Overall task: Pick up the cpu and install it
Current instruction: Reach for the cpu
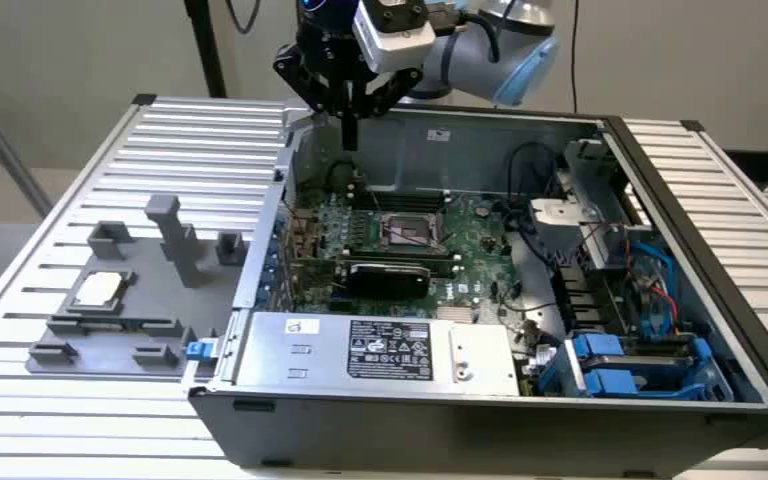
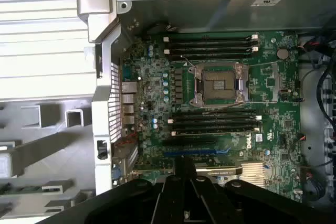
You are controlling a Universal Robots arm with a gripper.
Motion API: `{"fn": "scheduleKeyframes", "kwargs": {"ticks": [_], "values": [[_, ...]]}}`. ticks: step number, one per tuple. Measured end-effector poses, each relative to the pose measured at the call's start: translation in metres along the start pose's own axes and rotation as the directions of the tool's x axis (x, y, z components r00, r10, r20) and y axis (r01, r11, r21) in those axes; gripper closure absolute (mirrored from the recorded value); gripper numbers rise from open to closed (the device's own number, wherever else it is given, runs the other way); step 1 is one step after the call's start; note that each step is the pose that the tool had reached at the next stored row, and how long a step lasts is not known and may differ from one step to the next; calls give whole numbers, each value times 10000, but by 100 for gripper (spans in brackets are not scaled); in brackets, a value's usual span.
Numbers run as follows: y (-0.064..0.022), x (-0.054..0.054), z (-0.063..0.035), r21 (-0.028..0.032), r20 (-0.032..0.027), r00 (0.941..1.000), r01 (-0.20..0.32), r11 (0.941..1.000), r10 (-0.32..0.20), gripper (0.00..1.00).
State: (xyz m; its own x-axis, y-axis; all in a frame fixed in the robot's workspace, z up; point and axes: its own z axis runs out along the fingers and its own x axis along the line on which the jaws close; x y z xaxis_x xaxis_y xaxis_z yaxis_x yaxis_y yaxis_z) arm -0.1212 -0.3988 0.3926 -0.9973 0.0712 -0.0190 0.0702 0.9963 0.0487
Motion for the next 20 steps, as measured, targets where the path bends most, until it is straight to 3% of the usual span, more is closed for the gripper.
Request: {"fn": "scheduleKeyframes", "kwargs": {"ticks": [17, 20], "values": [[0, 1, 0, 0, 0, 10000, 0, 10000, 0, 89], [-17, 54, -3, 2, -1, 10000, 0, 10000, 0, 89]]}}
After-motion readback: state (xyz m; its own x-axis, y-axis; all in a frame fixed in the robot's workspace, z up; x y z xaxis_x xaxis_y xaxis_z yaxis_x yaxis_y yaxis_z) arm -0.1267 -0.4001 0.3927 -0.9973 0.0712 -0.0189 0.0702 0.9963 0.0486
